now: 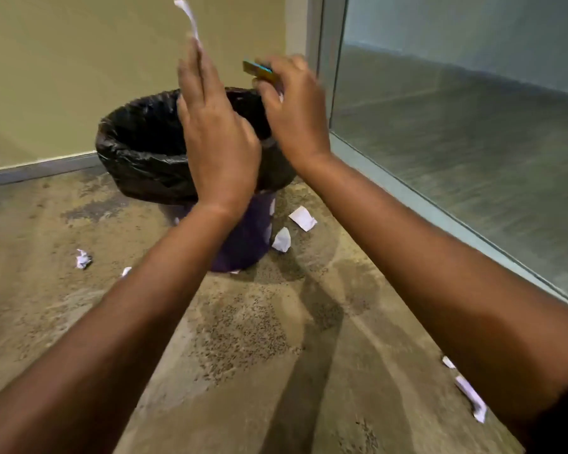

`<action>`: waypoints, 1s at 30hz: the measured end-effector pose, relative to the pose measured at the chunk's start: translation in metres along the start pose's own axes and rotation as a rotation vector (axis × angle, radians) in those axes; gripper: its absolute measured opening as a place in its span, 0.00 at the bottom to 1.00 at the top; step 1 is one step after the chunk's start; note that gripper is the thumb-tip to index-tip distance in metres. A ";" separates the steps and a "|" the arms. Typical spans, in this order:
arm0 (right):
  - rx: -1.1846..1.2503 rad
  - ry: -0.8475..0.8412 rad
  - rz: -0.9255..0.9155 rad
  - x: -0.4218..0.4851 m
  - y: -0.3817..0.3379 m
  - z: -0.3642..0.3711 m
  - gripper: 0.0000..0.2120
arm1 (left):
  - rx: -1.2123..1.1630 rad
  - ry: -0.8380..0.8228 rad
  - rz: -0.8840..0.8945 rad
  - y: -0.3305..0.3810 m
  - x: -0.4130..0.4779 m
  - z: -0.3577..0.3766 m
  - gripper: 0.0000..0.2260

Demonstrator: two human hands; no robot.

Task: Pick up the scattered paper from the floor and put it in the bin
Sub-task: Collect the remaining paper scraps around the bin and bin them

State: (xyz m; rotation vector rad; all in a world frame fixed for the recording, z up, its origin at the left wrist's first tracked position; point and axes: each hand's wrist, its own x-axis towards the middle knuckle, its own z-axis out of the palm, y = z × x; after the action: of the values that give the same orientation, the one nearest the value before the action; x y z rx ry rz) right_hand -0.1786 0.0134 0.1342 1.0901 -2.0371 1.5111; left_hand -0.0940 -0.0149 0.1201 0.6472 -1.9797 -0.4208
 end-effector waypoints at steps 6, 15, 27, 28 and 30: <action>-0.141 -0.418 0.089 0.019 -0.014 0.047 0.24 | 0.146 -0.364 -0.281 -0.038 0.014 -0.007 0.25; -0.214 -0.250 0.289 -0.090 0.090 -0.046 0.15 | 0.205 -0.455 0.040 -0.056 -0.127 0.016 0.28; -0.618 -0.733 1.103 -0.263 0.195 -0.197 0.31 | 0.412 -1.241 -0.175 -0.050 -0.239 0.046 0.27; -0.609 -0.794 1.086 -0.267 0.192 -0.199 0.34 | 0.429 -1.257 -0.152 -0.050 -0.241 0.045 0.27; -0.667 -0.905 1.041 -0.271 0.188 -0.198 0.39 | 0.463 -1.286 -0.119 -0.052 -0.243 0.044 0.28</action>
State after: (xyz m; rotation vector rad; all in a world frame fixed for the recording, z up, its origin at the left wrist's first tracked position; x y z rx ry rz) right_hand -0.1808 0.3170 -0.1025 0.3964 -3.7026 0.3881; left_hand -0.0255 0.0909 -0.0989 0.8920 -3.3342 -0.5124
